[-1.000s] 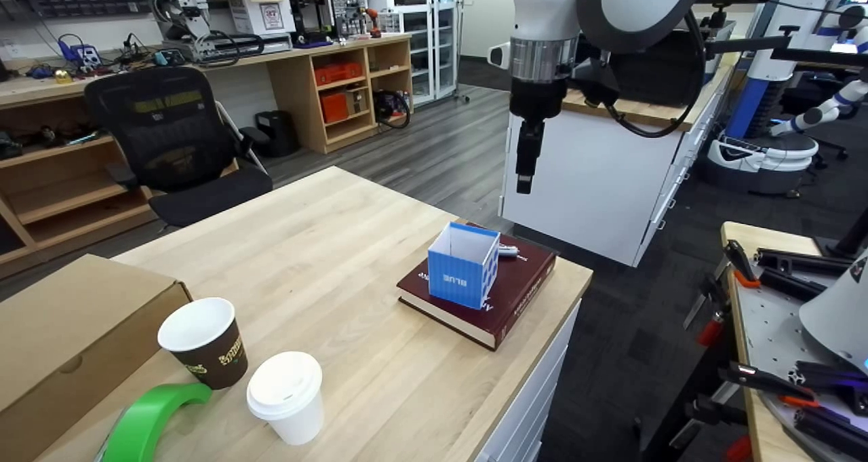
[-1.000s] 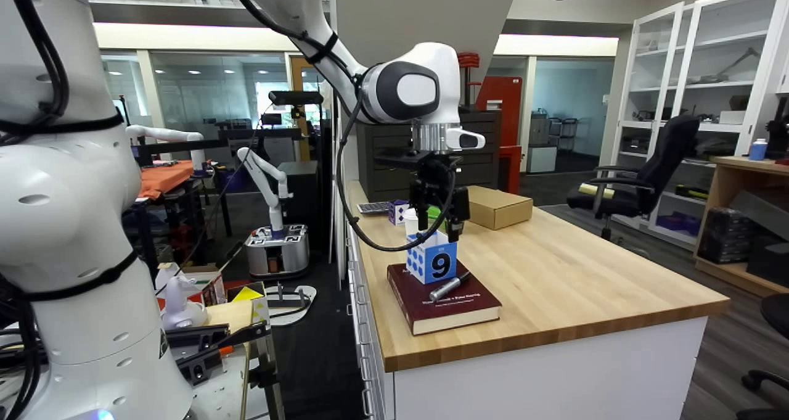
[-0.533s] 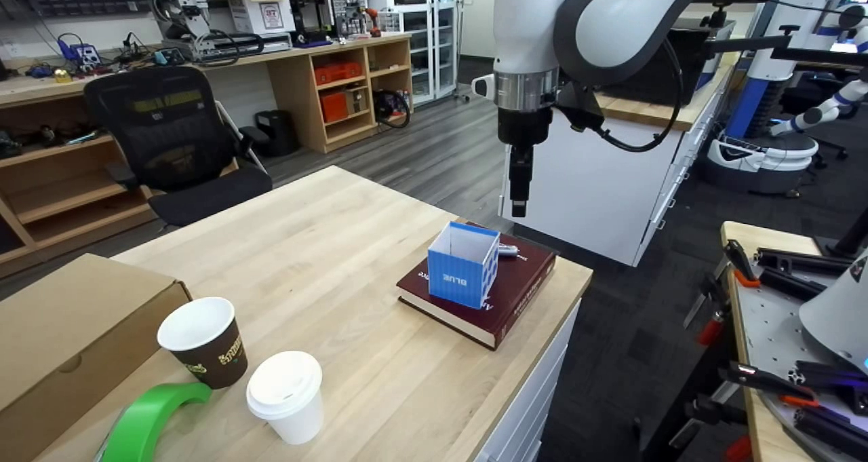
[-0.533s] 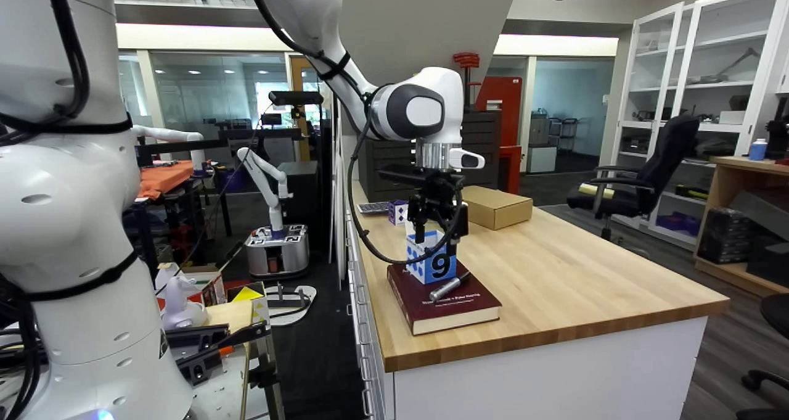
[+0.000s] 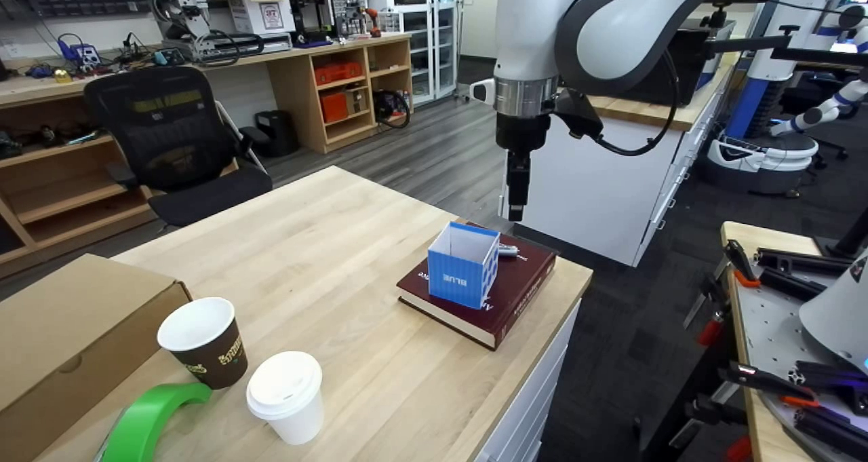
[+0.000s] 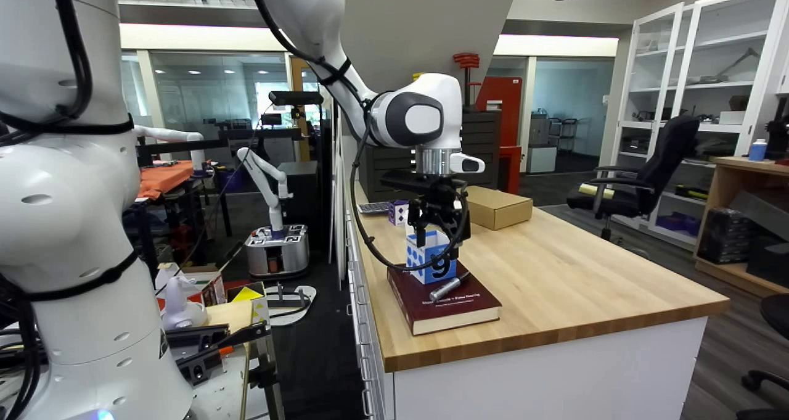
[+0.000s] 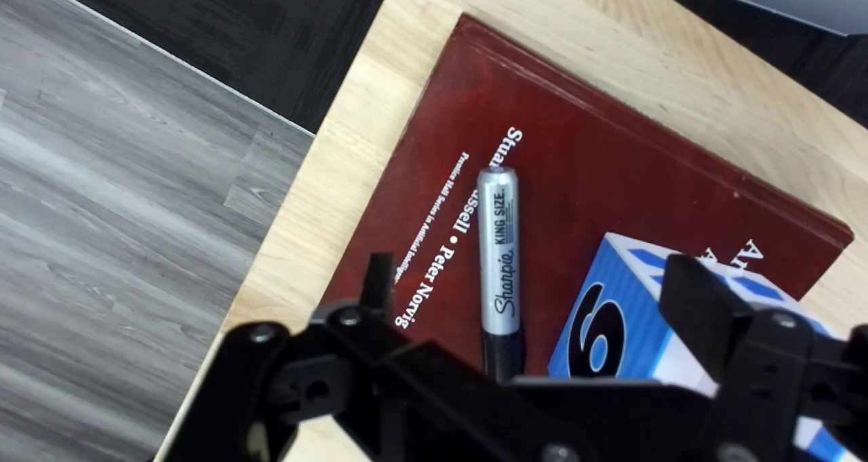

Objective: Put the marker in the box

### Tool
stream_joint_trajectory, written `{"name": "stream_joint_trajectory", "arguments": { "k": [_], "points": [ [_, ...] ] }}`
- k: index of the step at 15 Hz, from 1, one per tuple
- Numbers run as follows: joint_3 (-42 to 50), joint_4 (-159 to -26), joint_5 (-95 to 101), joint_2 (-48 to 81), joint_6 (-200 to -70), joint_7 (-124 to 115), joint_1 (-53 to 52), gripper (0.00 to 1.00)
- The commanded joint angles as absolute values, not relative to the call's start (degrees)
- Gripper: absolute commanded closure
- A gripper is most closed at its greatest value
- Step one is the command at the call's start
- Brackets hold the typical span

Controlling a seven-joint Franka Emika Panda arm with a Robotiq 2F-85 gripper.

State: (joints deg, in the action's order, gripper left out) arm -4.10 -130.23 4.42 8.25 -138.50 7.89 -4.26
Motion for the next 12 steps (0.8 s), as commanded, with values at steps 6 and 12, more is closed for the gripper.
{"name": "stream_joint_trajectory", "arguments": {
  "k": [6,12],
  "points": [
    [-4.0,-132.9,4.4,6.3,-142.2,7.9,-3.9,0.00],
    [-3.7,-133.3,6.9,8.4,-145.5,7.2,-4.1,0.00]
  ]
}}
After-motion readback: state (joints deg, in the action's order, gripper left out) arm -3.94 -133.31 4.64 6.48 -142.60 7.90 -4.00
